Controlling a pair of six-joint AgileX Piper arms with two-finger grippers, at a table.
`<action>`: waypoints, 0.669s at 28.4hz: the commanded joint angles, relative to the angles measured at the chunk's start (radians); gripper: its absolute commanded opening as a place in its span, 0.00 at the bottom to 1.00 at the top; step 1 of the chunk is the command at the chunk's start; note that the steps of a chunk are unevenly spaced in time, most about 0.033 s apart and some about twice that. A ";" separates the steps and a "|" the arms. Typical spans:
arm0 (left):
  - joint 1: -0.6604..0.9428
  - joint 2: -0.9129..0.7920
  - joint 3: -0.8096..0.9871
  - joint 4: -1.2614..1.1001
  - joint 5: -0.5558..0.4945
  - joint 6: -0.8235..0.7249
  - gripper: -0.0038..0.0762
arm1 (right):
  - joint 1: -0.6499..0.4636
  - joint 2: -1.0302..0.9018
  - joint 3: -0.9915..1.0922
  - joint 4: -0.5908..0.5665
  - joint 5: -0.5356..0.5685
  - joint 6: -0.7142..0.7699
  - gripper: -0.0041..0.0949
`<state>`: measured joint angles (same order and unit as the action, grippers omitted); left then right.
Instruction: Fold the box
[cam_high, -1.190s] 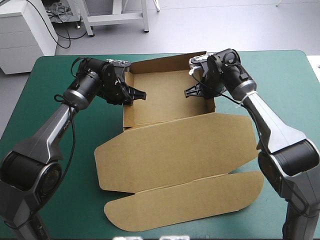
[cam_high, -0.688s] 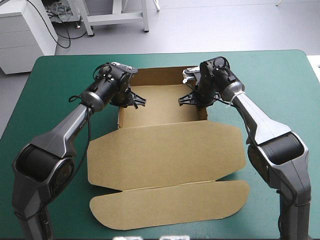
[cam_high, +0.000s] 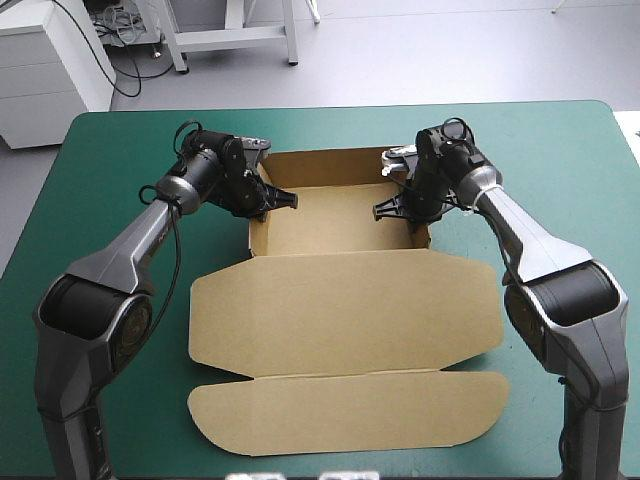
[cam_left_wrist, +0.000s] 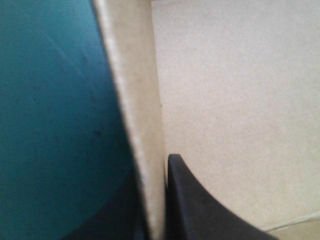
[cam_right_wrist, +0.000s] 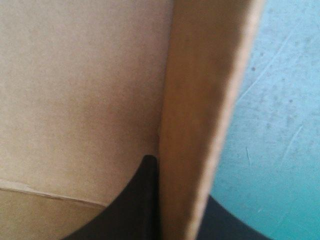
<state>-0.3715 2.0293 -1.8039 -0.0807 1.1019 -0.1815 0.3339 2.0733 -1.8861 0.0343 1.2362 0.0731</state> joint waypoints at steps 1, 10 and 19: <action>-0.022 -0.011 -0.009 -0.108 0.002 0.072 0.04 | 0.007 -0.058 -0.013 0.010 0.011 -0.079 0.02; -0.022 -0.003 -0.009 -0.130 0.022 0.110 0.14 | 0.007 -0.058 -0.057 0.011 0.015 -0.085 0.26; -0.020 -0.003 -0.011 -0.153 0.057 0.107 0.43 | 0.007 -0.058 -0.181 0.027 0.015 -0.081 0.41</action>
<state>-0.3670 2.0641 -1.8044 -0.1229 1.1217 -0.0778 0.3367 2.0785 -2.0211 0.0353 1.2486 0.0078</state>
